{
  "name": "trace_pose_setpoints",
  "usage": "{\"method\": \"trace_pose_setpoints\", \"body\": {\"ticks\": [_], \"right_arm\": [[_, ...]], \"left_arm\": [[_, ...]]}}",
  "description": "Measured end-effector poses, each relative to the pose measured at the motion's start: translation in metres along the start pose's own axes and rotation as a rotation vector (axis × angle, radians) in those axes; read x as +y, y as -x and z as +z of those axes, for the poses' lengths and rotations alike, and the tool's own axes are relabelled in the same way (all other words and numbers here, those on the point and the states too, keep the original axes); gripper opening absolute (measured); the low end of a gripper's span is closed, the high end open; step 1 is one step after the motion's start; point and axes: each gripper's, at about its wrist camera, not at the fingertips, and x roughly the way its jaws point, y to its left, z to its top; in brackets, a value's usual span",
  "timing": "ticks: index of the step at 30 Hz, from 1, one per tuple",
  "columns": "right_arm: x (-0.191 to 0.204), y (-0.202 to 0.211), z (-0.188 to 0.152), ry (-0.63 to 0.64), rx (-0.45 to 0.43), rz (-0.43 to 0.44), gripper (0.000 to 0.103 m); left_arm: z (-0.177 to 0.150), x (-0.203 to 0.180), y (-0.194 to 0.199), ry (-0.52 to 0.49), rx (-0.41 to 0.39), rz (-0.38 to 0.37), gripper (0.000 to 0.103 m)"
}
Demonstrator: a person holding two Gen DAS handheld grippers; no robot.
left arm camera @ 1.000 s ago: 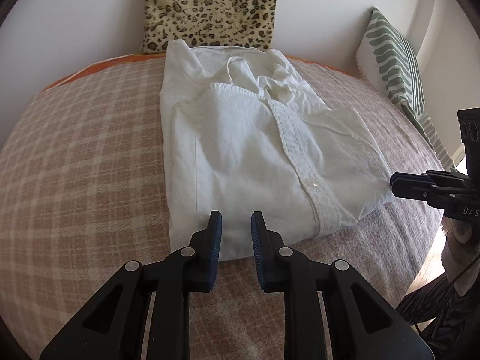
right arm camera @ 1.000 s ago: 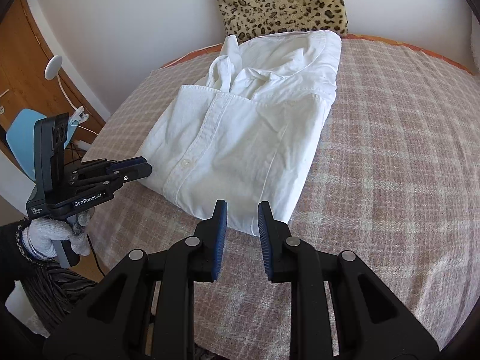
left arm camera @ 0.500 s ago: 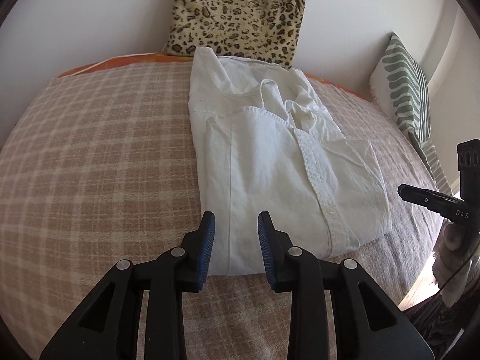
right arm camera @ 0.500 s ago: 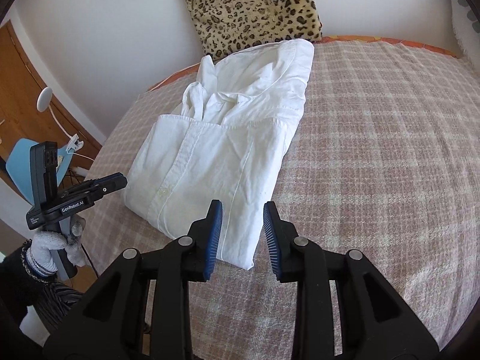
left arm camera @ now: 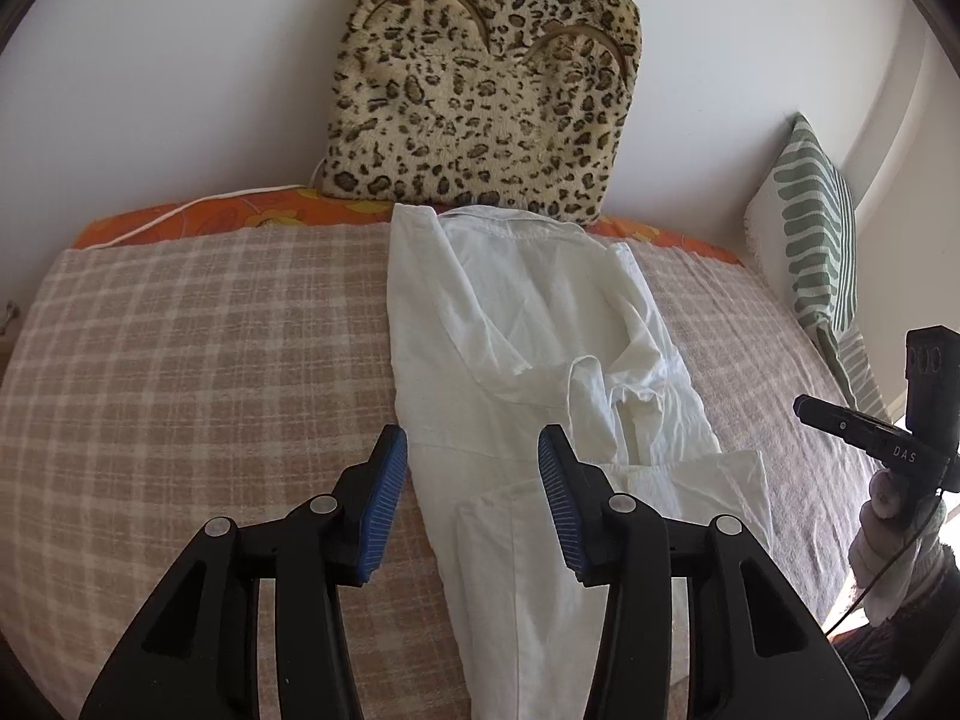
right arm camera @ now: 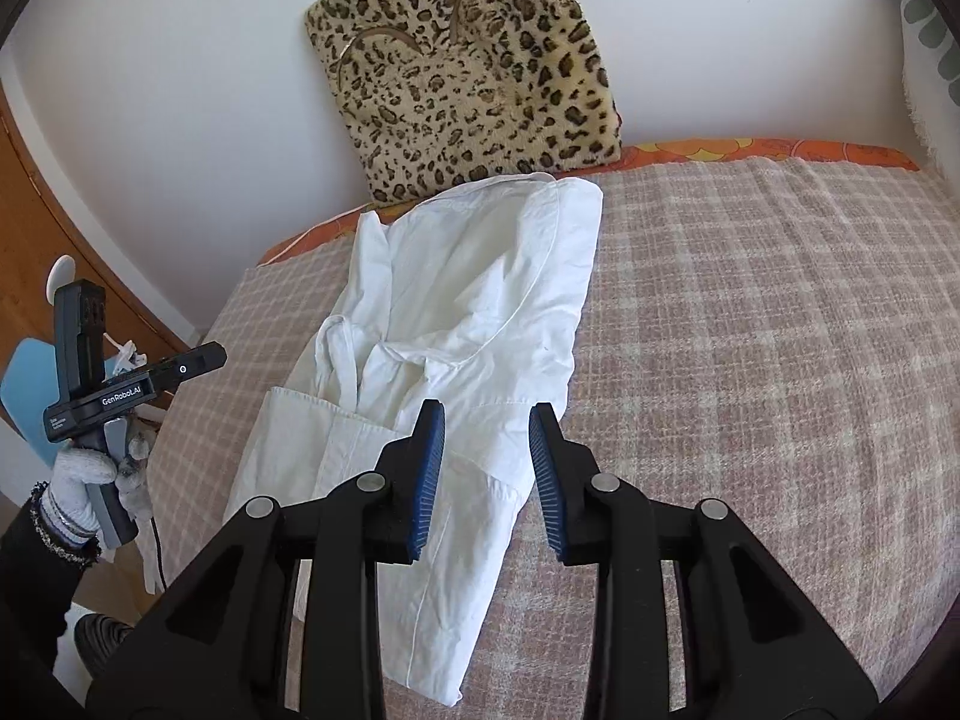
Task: Fold small clothes
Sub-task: 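Move both open tools to the collar end of the shirt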
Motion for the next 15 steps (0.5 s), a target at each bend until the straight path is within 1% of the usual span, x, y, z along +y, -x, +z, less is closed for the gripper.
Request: {"method": "trace_pose_setpoints", "body": {"ticks": [2,5,7,11,15], "right_arm": [[-0.007,-0.015,0.012,0.006,0.007,-0.026,0.031],[-0.012,-0.036,0.028,0.035,0.031,-0.039,0.031],[-0.015,-0.048,0.036,0.039,0.042,-0.033,0.031],[-0.018,-0.073,0.049,0.052,0.068,-0.029,0.031],[-0.022,-0.090,0.060,0.052,0.080,-0.003,0.031]], "left_arm": [[0.013,0.008,-0.015,0.002,0.011,0.018,0.044],[0.031,0.024,-0.039,0.026,0.023,0.019,0.044],[0.040,0.032,-0.054,0.023,0.015,0.038,0.044],[0.058,0.042,-0.087,0.004,0.028,0.040,0.044],[0.079,0.045,-0.115,-0.001,0.020,0.020,0.044]]}}
